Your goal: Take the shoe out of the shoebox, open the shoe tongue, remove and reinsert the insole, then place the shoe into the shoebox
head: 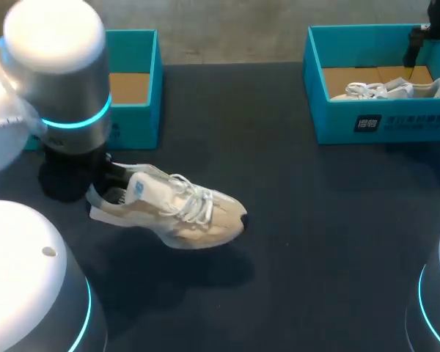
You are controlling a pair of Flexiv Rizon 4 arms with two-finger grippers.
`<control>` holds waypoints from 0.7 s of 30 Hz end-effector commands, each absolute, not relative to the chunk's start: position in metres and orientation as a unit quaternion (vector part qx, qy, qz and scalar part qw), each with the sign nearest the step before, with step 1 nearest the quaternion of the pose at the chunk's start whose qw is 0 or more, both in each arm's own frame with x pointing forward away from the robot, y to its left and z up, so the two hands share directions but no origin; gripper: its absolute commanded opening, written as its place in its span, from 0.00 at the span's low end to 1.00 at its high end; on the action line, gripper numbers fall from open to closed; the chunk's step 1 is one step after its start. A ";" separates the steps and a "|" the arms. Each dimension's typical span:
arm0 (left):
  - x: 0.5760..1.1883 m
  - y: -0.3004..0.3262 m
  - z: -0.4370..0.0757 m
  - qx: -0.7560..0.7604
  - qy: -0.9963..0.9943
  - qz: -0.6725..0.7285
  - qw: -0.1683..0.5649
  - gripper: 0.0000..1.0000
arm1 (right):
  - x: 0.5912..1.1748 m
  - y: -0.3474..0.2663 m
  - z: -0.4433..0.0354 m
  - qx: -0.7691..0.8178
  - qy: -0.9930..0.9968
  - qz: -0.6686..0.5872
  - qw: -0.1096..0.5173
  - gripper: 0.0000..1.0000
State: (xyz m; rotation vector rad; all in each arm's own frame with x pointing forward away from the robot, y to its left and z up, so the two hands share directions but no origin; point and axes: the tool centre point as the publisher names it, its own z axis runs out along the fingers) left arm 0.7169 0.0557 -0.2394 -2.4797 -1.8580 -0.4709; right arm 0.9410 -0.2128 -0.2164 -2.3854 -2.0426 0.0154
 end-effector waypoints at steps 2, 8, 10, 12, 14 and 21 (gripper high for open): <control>0.713 0.029 -0.241 -0.787 -0.599 -0.147 0.035 0.00 | 0.939 -0.212 -0.216 -0.760 -0.650 0.004 -0.001 1.00; 0.713 0.007 -0.247 -0.783 -0.606 -0.130 0.058 0.00 | 0.939 -0.212 -0.216 -0.760 -0.650 0.004 -0.001 1.00; 0.711 0.002 -0.251 -0.782 -0.606 -0.128 0.062 0.00 | 0.939 -0.212 -0.216 -0.760 -0.650 0.004 -0.001 1.00; 0.711 -0.003 -0.254 -0.780 -0.610 -0.121 0.072 0.00 | 0.939 -0.212 -0.216 -0.760 -0.650 0.004 -0.001 1.00; 0.710 -0.007 -0.256 -0.778 -0.613 -0.113 0.078 0.00 | 0.939 -0.212 -0.216 -0.760 -0.650 0.004 -0.001 1.00; 0.711 -0.021 -0.267 -0.752 -0.641 -0.113 0.105 0.00 | 0.939 -0.212 -0.216 -0.760 -0.650 0.004 -0.001 1.00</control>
